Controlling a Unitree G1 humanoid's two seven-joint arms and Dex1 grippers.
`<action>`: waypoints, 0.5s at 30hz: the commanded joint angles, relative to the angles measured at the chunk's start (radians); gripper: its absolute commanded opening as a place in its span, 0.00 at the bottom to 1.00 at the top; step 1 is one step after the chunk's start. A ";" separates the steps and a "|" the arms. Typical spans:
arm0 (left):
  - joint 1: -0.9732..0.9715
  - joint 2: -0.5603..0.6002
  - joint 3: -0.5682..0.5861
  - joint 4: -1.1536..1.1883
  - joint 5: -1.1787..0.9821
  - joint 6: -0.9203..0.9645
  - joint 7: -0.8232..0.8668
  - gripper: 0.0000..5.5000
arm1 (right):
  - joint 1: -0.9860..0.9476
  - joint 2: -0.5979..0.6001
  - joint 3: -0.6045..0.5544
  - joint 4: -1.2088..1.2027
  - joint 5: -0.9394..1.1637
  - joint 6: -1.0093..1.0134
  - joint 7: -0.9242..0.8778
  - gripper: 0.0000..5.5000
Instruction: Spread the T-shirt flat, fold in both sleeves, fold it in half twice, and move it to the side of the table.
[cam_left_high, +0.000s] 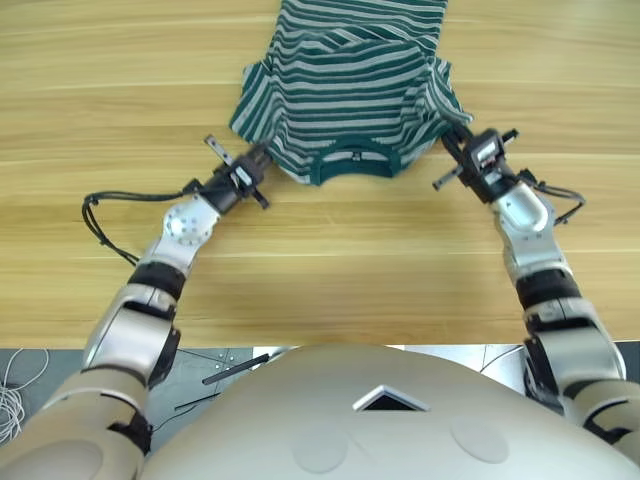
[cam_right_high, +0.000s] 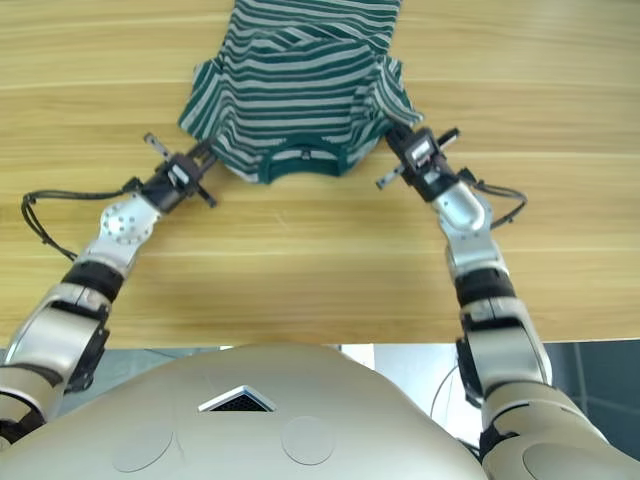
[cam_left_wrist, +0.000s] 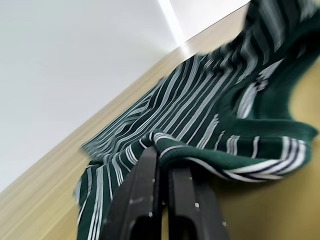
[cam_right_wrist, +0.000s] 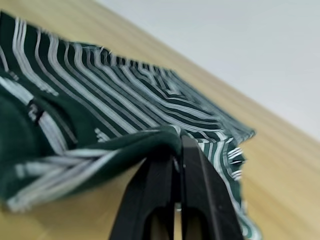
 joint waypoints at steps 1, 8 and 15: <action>0.271 0.104 0.007 -0.228 -0.005 0.122 -0.076 0.00 | 0.175 -0.121 -0.008 -0.107 -0.001 0.009 0.149 0.01; 0.341 0.105 0.141 -0.232 0.036 0.183 -0.008 0.17 | 0.216 -0.229 -0.029 0.082 -0.194 -0.140 0.133 0.00; 0.460 0.104 0.203 -0.284 0.001 0.149 -0.026 0.41 | 0.331 -0.274 -0.085 -0.017 -0.093 -0.214 0.184 0.13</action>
